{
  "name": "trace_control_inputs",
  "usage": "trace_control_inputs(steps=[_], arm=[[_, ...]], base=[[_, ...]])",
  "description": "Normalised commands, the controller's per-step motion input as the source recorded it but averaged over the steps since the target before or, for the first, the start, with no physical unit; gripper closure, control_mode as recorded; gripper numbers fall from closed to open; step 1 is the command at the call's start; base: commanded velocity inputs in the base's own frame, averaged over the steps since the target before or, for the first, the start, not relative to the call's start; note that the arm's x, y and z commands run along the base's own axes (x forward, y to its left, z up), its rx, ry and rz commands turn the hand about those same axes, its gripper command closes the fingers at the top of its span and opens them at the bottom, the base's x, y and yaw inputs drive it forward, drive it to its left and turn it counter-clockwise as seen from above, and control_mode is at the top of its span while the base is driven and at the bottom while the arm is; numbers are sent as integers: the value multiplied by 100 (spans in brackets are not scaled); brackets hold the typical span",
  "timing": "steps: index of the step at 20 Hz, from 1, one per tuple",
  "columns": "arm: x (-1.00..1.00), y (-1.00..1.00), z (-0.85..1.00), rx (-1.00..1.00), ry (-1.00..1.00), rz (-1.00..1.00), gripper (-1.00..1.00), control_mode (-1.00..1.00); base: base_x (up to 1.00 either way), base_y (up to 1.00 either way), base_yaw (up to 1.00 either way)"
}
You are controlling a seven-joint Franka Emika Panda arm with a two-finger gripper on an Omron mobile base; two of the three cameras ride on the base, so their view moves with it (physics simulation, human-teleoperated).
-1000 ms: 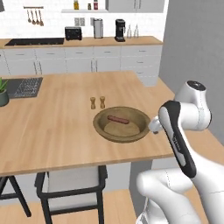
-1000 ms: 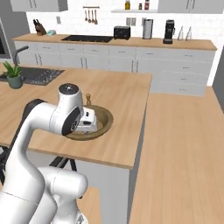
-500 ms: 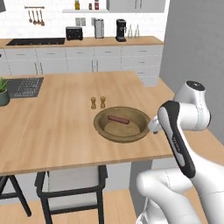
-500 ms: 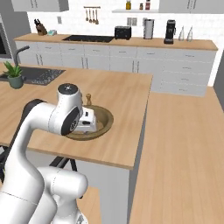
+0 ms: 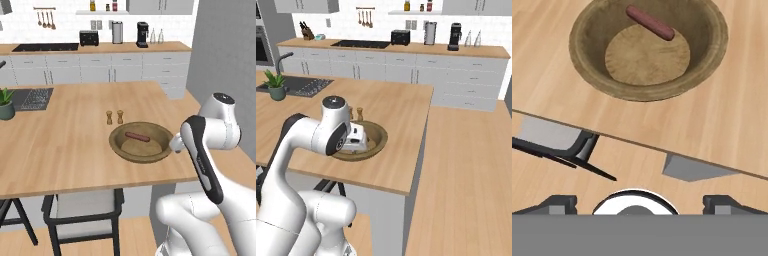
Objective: Place one bun and one sausage from the bowl on each plate.
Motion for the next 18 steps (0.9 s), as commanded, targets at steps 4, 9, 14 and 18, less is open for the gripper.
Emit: trace_control_inputs(steps=[4,9,14,18], arm=[[26,0,44,-5,-2,11,-100,-100],[36,0,23,-2,-11,8,-100,-100],[100,40,-20,-3,0,1,-100,-100],[100,68,-22,-9,1,0,-100,-100]], base=[[0,0,0],[0,0,0],[0,0,0],[0,0,0]])
